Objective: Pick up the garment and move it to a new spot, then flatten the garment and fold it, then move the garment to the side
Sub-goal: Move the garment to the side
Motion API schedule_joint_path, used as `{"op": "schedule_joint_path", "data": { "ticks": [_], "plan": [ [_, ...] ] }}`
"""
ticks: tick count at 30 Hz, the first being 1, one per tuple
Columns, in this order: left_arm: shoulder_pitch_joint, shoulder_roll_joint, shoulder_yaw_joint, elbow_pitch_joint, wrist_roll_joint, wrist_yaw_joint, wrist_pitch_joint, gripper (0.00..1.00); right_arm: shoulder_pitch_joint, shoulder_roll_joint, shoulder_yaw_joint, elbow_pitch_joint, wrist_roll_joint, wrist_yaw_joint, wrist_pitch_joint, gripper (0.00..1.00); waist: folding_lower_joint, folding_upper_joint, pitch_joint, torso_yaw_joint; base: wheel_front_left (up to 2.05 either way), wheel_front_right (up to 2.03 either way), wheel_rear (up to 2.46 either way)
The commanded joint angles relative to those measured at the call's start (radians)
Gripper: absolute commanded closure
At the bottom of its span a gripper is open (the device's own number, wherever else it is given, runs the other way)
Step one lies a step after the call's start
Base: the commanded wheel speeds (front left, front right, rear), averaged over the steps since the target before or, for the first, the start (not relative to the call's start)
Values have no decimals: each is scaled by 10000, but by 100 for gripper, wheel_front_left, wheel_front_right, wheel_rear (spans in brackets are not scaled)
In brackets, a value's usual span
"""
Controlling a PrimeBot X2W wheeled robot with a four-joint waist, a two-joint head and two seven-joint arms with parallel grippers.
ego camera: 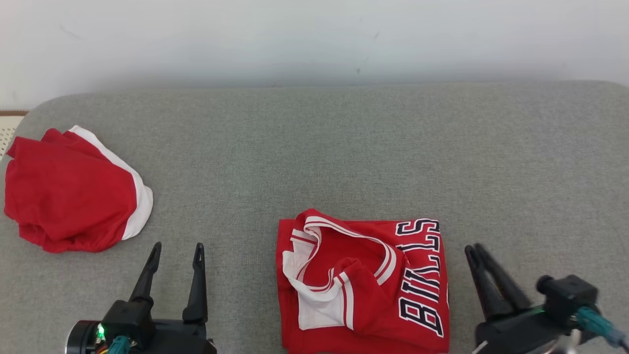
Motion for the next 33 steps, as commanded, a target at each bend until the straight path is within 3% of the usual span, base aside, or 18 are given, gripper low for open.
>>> {"op": "schedule_joint_path", "data": {
  "ticks": [1,16,33],
  "plan": [
    [-111,-6,-22,11,59,7,-46,0,-180,-27,209,174,154,-3,-44,100,-1,0,149,129,0,0,0],
    [-486,-241,-153,258,27,-77,-257,0,-2166,363,3492,3670,1431,-3,-884,100,-1,0,683,649,0,0,0],
    [-666,-366,-255,421,-29,-87,-348,0,-3549,833,6697,4693,2405,-3,-1658,100,-1,0,851,779,0,0,0]
  ]
}}
